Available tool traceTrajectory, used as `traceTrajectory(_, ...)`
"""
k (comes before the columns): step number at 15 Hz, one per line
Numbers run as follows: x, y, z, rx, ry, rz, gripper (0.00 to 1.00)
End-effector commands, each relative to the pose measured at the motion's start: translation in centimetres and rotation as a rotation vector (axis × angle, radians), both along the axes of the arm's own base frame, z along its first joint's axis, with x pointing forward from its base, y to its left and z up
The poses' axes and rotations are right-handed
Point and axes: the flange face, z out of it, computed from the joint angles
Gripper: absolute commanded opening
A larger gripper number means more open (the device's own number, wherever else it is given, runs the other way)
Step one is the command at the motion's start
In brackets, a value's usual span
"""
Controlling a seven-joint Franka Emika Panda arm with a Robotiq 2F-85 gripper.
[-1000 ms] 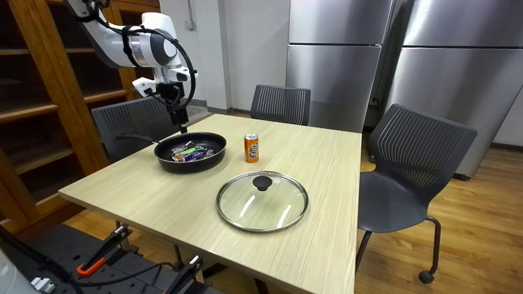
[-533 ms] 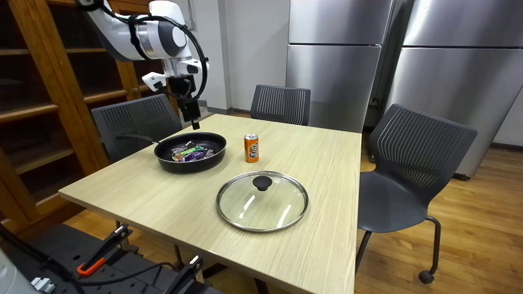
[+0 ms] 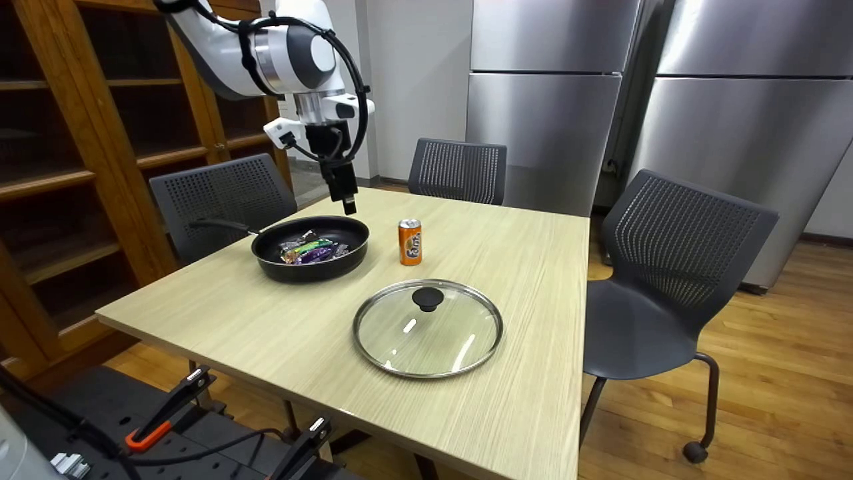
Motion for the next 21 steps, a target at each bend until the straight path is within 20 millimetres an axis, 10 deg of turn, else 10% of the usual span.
traceTrajectory(1,-1.2,-2.6,0.7,-0.018,-0.001,-0.020,1.00)
traceTrajectory(21,-9.1,-14.1,-4.6,0.010,0.062,-0.312,1.00)
